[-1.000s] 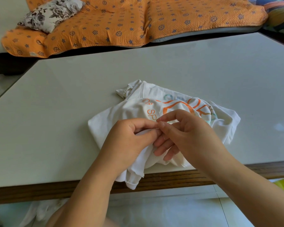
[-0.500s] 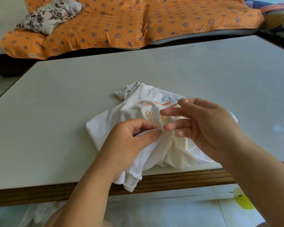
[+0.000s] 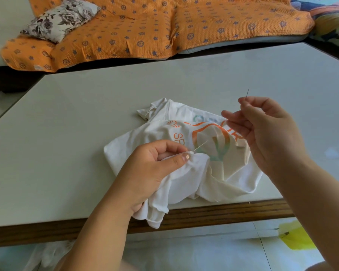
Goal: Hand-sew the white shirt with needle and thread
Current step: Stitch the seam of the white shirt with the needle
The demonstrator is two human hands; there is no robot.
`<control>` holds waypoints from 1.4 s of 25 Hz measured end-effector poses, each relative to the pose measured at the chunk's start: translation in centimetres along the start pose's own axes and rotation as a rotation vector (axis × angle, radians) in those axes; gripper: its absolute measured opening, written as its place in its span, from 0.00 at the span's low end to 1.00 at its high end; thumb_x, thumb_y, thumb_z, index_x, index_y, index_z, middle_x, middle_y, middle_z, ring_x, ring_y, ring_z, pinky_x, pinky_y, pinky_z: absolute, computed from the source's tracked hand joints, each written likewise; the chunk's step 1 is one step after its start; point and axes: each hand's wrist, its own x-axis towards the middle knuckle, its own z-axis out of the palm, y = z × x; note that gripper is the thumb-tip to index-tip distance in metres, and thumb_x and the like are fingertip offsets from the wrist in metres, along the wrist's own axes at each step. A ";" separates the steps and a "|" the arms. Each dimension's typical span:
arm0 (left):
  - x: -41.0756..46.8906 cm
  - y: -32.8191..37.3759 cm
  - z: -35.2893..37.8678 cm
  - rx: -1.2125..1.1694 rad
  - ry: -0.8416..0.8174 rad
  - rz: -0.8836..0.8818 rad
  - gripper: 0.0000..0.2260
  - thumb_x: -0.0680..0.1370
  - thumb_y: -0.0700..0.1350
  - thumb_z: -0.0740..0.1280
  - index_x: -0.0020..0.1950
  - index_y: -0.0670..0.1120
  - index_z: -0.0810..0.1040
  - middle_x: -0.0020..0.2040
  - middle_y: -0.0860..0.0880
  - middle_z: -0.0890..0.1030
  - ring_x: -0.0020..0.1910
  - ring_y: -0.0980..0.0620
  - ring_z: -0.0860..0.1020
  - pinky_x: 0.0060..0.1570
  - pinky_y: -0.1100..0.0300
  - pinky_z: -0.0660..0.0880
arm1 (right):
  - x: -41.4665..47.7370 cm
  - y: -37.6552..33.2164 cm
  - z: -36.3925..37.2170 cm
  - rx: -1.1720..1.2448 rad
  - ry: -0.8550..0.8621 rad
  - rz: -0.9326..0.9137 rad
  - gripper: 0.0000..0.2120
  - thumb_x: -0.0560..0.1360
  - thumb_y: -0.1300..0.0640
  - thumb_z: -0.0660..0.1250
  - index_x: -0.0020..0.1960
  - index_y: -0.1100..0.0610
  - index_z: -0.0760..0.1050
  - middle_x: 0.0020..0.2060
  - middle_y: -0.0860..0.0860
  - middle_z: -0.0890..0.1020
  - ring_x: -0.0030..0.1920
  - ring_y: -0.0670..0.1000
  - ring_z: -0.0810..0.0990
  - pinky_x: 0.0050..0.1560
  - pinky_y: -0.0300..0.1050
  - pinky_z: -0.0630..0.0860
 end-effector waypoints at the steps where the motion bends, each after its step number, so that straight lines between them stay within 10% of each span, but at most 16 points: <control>1: 0.0 0.0 0.0 -0.006 -0.002 -0.003 0.06 0.73 0.42 0.73 0.40 0.53 0.85 0.43 0.51 0.87 0.47 0.59 0.83 0.52 0.64 0.73 | 0.2 0.0 -0.2 -0.057 0.027 -0.042 0.05 0.80 0.60 0.64 0.47 0.53 0.76 0.30 0.51 0.82 0.49 0.53 0.86 0.58 0.50 0.79; 5: 0.0 0.0 -0.1 -0.004 -0.013 -0.017 0.05 0.73 0.43 0.73 0.40 0.53 0.85 0.43 0.51 0.87 0.47 0.59 0.83 0.52 0.63 0.73 | 0.1 0.0 -0.2 -0.222 0.068 -0.125 0.06 0.79 0.57 0.65 0.45 0.49 0.77 0.30 0.48 0.83 0.47 0.51 0.85 0.56 0.53 0.79; 11: 0.0 0.1 -0.6 -0.045 -0.030 -0.001 0.06 0.67 0.49 0.72 0.42 0.53 0.86 0.44 0.50 0.87 0.47 0.58 0.84 0.49 0.67 0.75 | -3.5 -0.3 1.2 -0.613 -0.452 -0.021 0.05 0.79 0.61 0.64 0.46 0.58 0.78 0.34 0.49 0.85 0.26 0.52 0.79 0.24 0.42 0.70; 21: 0.0 0.0 -0.8 0.007 0.039 0.011 0.05 0.69 0.49 0.73 0.43 0.53 0.86 0.42 0.52 0.86 0.45 0.57 0.84 0.50 0.59 0.75 | -4.5 -0.3 1.2 -0.717 -0.586 0.089 0.10 0.76 0.63 0.64 0.46 0.52 0.82 0.29 0.56 0.84 0.31 0.55 0.84 0.38 0.43 0.82; 35: 0.1 0.0 -1.0 -0.068 0.032 -0.049 0.08 0.65 0.51 0.74 0.42 0.52 0.87 0.44 0.50 0.87 0.48 0.54 0.84 0.54 0.56 0.76 | -4.2 -0.3 1.0 -0.640 -0.658 0.139 0.07 0.76 0.66 0.65 0.45 0.59 0.81 0.30 0.57 0.84 0.35 0.55 0.86 0.32 0.40 0.79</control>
